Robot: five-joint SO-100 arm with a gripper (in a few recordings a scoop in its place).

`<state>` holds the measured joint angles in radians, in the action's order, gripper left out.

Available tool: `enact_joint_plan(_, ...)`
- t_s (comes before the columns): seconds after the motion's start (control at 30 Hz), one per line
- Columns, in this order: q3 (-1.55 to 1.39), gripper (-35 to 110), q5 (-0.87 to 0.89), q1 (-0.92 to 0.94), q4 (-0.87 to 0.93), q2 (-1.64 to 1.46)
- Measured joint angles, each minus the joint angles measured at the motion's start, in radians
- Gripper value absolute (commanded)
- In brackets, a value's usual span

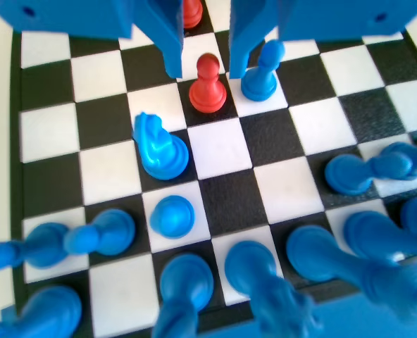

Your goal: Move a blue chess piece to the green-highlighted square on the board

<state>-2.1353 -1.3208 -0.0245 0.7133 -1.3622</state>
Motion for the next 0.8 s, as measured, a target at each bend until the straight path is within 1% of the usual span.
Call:
enact_joint_plan(0.37, -0.002, 9, 0.000, 0.000, 0.008, 0.000)
enact_joint_plan(0.8, -0.002, 5, 0.000, -0.018, 0.008, 0.000)
